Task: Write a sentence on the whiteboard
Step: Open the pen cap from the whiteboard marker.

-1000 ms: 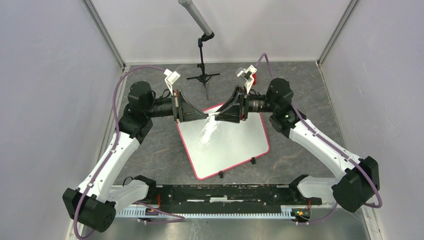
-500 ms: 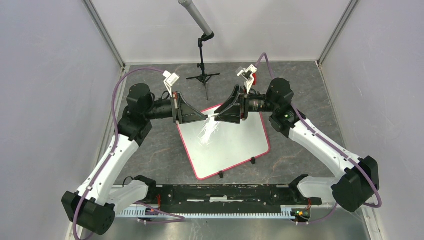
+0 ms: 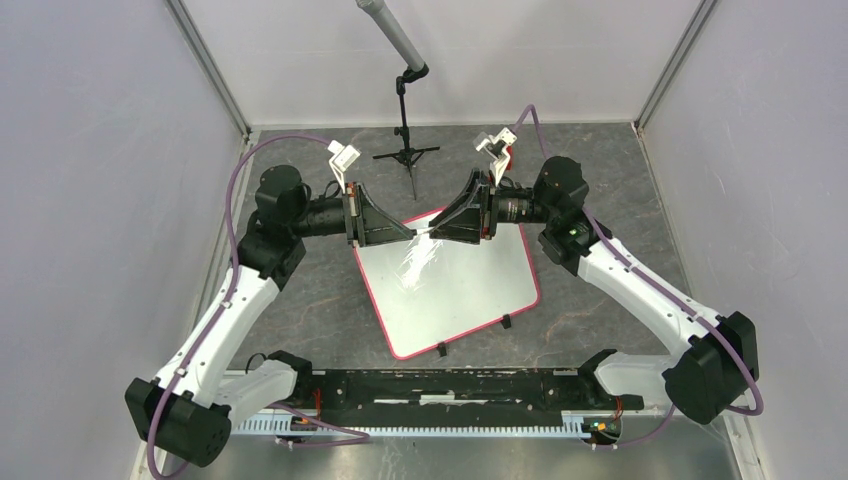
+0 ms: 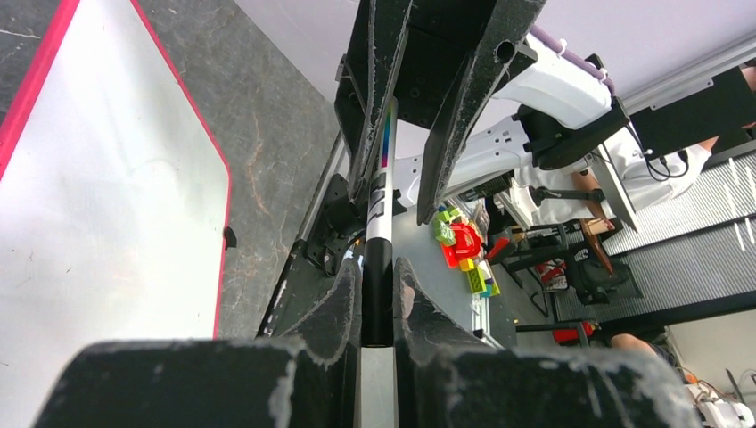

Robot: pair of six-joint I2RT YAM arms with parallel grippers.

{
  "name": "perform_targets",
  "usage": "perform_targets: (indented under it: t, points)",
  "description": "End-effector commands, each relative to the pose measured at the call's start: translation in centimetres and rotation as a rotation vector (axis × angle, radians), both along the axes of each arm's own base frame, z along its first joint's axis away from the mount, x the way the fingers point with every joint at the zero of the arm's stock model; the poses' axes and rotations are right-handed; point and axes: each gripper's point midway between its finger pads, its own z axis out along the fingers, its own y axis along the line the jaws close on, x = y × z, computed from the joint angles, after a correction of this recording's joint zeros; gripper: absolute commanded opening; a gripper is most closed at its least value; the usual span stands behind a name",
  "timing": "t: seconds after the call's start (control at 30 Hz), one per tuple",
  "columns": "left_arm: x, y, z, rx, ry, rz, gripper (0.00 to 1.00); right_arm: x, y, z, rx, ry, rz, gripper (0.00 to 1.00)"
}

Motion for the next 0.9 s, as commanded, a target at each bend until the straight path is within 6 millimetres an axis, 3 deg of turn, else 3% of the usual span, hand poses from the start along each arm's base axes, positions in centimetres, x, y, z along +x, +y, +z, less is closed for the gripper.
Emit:
perform_targets:
  t: [0.0,0.13,0.27,0.6,0.8,0.87]
  points:
    - [0.8,-0.1,0.7,-0.014,-0.020,0.021,0.02,-1.4,0.6,1.2,0.037,-0.061,0.051,0.36]
    - [0.6,-0.1,0.4,-0.011,-0.018,0.018,0.02,-1.4,0.6,1.4,0.036,-0.068,0.051,0.25]
    - [0.4,0.0,0.2,-0.007,-0.024,0.016,0.02,-1.3,0.5,1.4,0.029,-0.074,0.047,0.00]
    - [1.9,2.5,-1.0,0.008,-0.006,0.097,0.02,2.1,-3.0,1.9,0.021,-0.066,-0.072,0.00]
    - [3.3,5.2,-0.9,-0.008,-0.017,0.161,0.02,4.4,-6.5,2.2,0.050,-0.047,-0.152,0.00]
    - [4.1,6.7,-1.9,0.061,-0.012,0.209,0.02,5.2,-7.7,1.9,0.042,-0.048,-0.183,0.00]
